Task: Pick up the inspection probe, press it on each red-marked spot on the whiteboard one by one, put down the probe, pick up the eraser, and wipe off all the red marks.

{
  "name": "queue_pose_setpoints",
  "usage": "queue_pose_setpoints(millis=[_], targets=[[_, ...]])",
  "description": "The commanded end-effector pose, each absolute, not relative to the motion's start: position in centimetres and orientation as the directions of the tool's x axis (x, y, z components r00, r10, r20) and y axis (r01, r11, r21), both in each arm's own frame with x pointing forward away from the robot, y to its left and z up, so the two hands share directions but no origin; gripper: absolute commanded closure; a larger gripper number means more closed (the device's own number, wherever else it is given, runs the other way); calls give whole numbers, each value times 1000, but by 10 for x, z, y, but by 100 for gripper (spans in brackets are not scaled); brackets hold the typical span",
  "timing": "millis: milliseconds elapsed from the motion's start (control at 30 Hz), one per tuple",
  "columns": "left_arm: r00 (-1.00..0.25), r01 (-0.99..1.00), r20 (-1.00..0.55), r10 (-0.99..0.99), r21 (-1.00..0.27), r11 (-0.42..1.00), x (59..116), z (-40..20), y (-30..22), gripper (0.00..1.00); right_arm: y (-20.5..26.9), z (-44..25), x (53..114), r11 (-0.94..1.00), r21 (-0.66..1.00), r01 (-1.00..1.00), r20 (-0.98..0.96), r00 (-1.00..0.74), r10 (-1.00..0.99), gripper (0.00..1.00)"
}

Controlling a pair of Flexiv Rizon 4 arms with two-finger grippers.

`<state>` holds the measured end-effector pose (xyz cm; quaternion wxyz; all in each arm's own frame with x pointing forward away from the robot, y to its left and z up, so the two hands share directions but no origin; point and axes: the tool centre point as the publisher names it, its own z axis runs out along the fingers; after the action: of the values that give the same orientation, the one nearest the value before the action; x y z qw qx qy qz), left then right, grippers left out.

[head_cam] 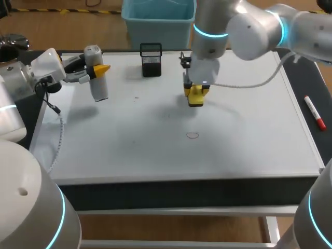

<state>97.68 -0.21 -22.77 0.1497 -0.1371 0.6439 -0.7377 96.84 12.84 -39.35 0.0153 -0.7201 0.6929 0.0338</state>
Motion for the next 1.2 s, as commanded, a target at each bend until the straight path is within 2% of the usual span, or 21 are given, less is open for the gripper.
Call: queue_pose_setpoints(millis=[33,733,1200], targets=[[-917,46,9,-398,-991,-127,977,-227,-2,100,147,-408,981,-64,63,-996,-25,62,-998,100],[-917,46,9,-398,-991,-127,977,-227,-2,100,134,-428,982,-53,70,-996,-37,51,-998,100],[-917,46,9,-398,-991,-127,977,-227,-2,100,91,-432,989,37,71,-997,-15,-38,-999,100]])
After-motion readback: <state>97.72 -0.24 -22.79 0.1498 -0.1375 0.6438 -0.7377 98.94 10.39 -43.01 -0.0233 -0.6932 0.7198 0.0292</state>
